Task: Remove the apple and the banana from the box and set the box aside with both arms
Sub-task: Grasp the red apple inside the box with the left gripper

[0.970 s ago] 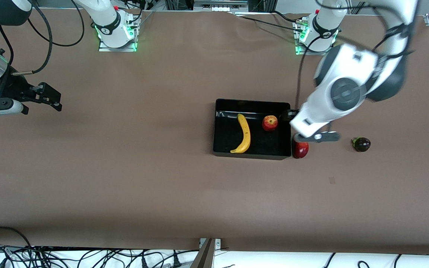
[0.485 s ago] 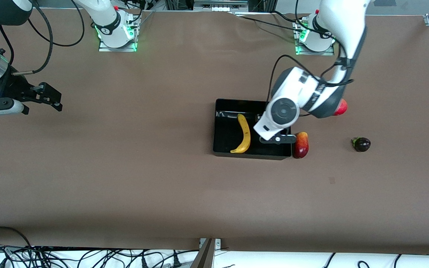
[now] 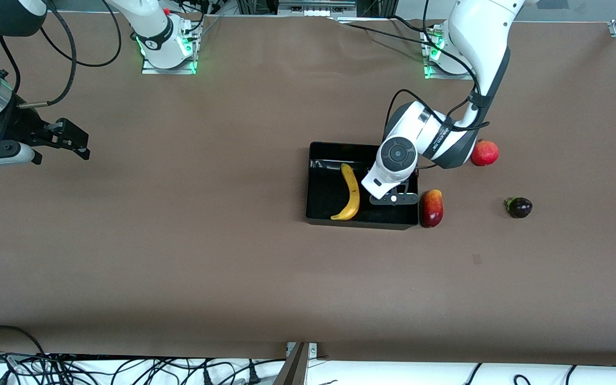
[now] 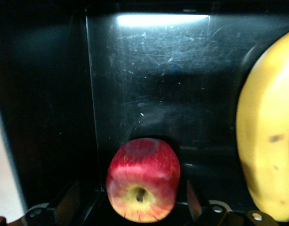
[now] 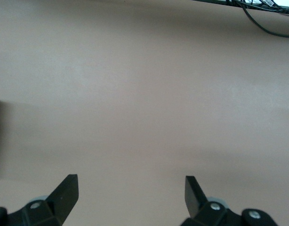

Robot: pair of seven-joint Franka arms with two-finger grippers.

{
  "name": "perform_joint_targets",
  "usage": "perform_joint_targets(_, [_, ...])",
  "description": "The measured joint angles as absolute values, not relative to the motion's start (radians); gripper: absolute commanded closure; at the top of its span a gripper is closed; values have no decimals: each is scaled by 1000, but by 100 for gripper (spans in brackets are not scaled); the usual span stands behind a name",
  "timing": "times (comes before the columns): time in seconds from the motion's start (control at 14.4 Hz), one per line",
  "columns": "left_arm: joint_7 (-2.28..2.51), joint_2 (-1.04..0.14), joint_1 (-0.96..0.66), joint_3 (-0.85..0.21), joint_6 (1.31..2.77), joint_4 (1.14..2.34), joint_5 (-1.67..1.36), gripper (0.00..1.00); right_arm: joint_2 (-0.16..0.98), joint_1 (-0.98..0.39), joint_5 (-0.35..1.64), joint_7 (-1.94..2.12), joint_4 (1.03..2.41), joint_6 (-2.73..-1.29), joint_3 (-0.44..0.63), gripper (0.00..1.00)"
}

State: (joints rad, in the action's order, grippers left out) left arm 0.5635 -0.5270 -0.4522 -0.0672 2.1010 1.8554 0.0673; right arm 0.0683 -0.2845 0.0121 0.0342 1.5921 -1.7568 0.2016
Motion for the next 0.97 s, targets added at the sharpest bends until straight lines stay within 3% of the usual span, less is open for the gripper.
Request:
perform_joint_targets(0.42, [571,-527,-459,-69,2167,1910,73,0,68,-285,12,34,1592,-1757,201,0])
perform_joint_targets(0.48, [578,-527,-461,-71,2178,1918,73,10,68,-285,12,34,1592,-1757,201,0])
perform_joint_targets(0.62, [592,-527,-463,-71,2185,1927,73,55,68,-285,12,34,1592,-1757,201,0])
perform_joint_targets(0.69, [599,-527,-463,-71,2187,1929,73,69,68,-285,12,34,1592,-1757,201,0])
perform_joint_targets(0.76, [602,-527,-463,-71,2188,1929,73,77,68,-285,12,34,1592,-1757,201,0])
perform_joint_targets(0.97, [604,-525,-463,-71,2190,1929,73,79,68,-286,12,34,1592,-1757,200,0])
